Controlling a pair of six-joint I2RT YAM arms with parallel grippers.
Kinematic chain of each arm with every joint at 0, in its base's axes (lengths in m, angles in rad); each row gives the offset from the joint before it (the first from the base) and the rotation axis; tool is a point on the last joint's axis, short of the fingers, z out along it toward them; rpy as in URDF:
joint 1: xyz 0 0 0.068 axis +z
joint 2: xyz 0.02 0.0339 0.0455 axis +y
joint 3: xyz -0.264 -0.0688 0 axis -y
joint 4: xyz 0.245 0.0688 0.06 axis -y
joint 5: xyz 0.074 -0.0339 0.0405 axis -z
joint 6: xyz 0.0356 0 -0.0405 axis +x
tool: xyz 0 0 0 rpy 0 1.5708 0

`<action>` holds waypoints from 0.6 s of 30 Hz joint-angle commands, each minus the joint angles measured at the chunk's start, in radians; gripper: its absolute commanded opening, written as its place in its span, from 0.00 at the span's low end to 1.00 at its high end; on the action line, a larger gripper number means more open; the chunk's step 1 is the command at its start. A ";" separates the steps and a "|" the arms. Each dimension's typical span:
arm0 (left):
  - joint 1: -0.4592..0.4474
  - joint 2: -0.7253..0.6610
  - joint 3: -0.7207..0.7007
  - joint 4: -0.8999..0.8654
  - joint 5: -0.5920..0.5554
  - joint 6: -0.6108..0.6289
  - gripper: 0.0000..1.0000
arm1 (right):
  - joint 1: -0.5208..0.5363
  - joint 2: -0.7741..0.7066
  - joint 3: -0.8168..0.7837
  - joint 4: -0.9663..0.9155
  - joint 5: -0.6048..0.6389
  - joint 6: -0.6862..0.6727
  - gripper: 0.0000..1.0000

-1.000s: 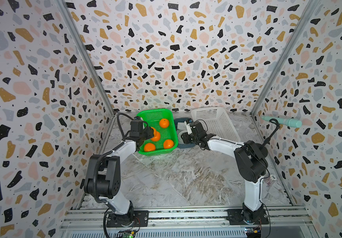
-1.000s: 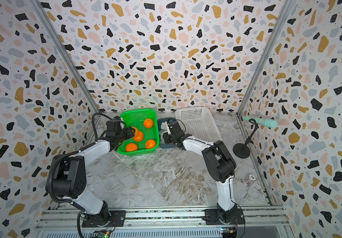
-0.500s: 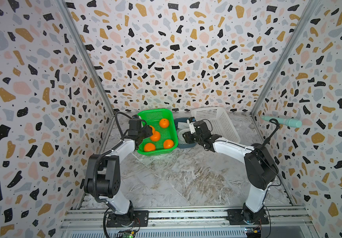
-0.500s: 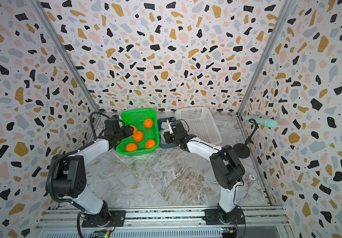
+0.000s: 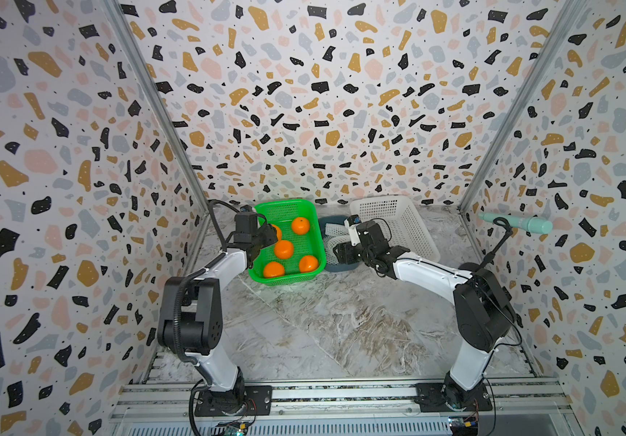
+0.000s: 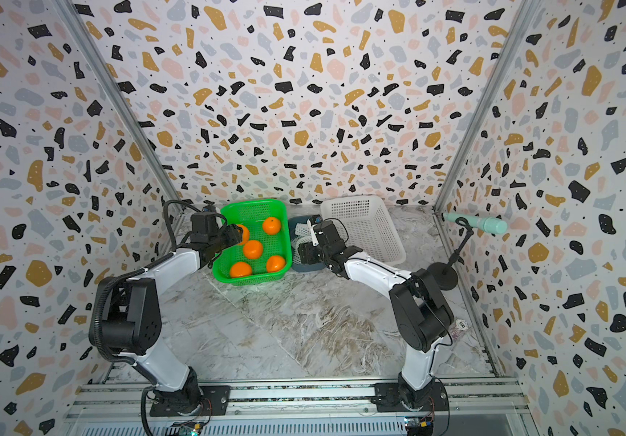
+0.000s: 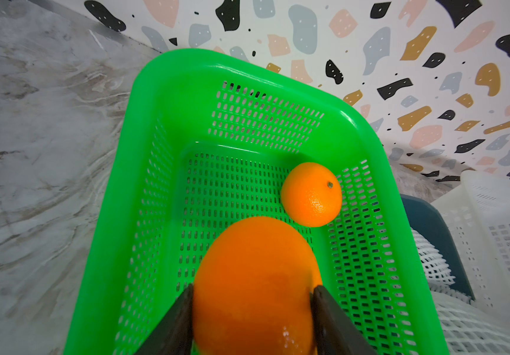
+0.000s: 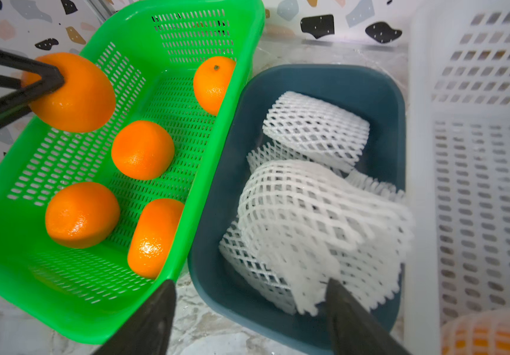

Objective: Remove foam nets from oranges
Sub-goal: Place the orange in the basket.

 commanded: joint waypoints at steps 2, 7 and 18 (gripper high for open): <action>0.007 0.018 0.033 0.010 -0.011 0.017 0.57 | 0.000 -0.070 0.012 -0.082 -0.018 0.013 0.86; 0.009 0.041 0.053 0.008 -0.012 0.019 0.57 | 0.000 -0.141 -0.029 -0.076 -0.033 0.006 0.87; 0.012 0.093 0.095 -0.005 -0.030 0.029 0.57 | 0.001 -0.206 -0.071 -0.124 -0.068 0.002 0.86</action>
